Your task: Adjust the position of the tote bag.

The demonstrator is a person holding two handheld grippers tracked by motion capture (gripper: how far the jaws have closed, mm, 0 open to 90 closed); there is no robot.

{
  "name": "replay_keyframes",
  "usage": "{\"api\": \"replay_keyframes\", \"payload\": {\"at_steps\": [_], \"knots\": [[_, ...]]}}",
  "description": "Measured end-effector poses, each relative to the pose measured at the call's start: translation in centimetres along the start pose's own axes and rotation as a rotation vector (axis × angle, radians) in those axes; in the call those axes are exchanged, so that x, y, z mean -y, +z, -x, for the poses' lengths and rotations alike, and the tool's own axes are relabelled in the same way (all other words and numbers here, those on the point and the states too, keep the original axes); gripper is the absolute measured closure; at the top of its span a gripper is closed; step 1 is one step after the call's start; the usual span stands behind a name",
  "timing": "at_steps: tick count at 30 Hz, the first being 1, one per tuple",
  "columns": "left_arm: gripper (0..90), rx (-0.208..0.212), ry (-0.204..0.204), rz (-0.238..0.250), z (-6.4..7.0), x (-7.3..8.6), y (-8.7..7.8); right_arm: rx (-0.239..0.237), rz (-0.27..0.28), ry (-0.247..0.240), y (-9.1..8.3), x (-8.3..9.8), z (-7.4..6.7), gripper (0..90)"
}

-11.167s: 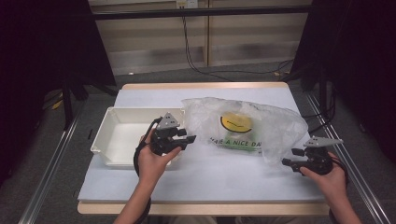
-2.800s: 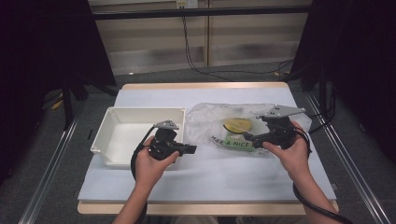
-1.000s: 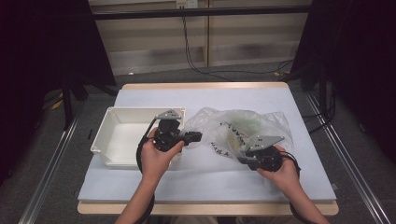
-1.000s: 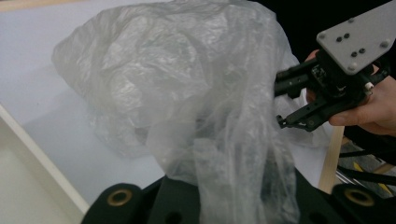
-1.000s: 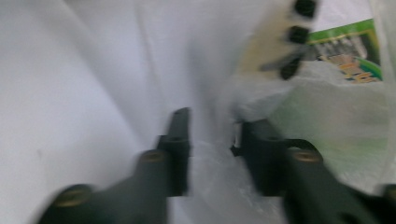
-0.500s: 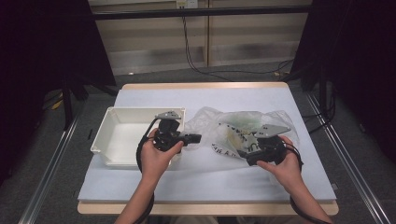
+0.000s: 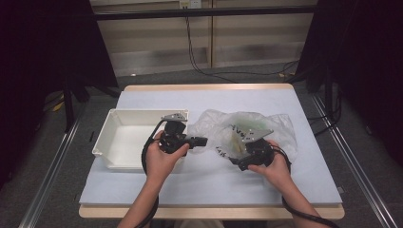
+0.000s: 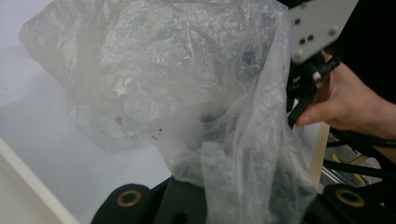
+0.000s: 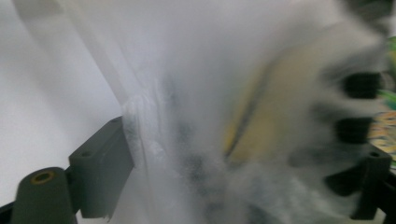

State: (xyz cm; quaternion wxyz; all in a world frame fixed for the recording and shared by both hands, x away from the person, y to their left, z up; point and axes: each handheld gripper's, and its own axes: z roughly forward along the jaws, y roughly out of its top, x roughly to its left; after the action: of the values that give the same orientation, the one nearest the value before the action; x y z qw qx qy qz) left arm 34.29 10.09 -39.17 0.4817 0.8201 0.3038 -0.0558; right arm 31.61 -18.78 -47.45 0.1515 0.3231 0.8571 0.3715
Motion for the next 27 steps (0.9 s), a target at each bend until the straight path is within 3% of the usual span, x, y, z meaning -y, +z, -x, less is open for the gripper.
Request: {"api": "replay_keyframes", "payload": {"at_steps": [2,4,6,9,12,16,20,24,25,27], "knots": [[89.7,0.005,-0.003,0.003,0.0,0.0,0.0,0.007,0.016,-0.019,0.2,0.4,-0.6,15.6],[89.4,0.004,-0.011,0.006,0.0,0.1,0.1,-0.01,0.012,-0.021,0.0,0.5,-0.9,31.5],[89.2,0.011,-0.014,0.004,-0.2,0.1,0.1,-0.012,0.043,-0.027,-0.5,0.5,-1.2,33.7],[89.2,0.02,-0.018,0.009,-0.3,0.1,0.2,-0.034,-0.018,-0.047,-0.4,0.6,-1.7,39.4],[89.2,0.023,-0.015,0.008,-0.4,0.0,0.3,-0.069,-0.026,-0.065,0.2,1.0,-1.9,41.3],[88.7,0.029,-0.012,0.005,-0.3,0.0,0.6,-0.047,-0.017,0.016,0.4,1.2,-1.7,39.2],[88.6,0.026,-0.017,0.008,-0.5,0.0,0.5,-0.019,-0.031,0.034,0.5,0.9,-1.7,44.6],[88.3,0.025,-0.019,0.019,-0.4,-0.1,0.3,0.013,-0.027,0.082,0.4,0.9,-1.4,71.0],[88.3,0.029,-0.021,0.02,-0.3,-0.1,0.3,0.012,-0.026,0.093,0.3,1.0,-1.2,79.4],[87.9,0.024,-0.016,0.019,-0.2,-0.1,0.4,-0.005,-0.024,0.092,0.3,1.0,-1.1,87.0]]}}
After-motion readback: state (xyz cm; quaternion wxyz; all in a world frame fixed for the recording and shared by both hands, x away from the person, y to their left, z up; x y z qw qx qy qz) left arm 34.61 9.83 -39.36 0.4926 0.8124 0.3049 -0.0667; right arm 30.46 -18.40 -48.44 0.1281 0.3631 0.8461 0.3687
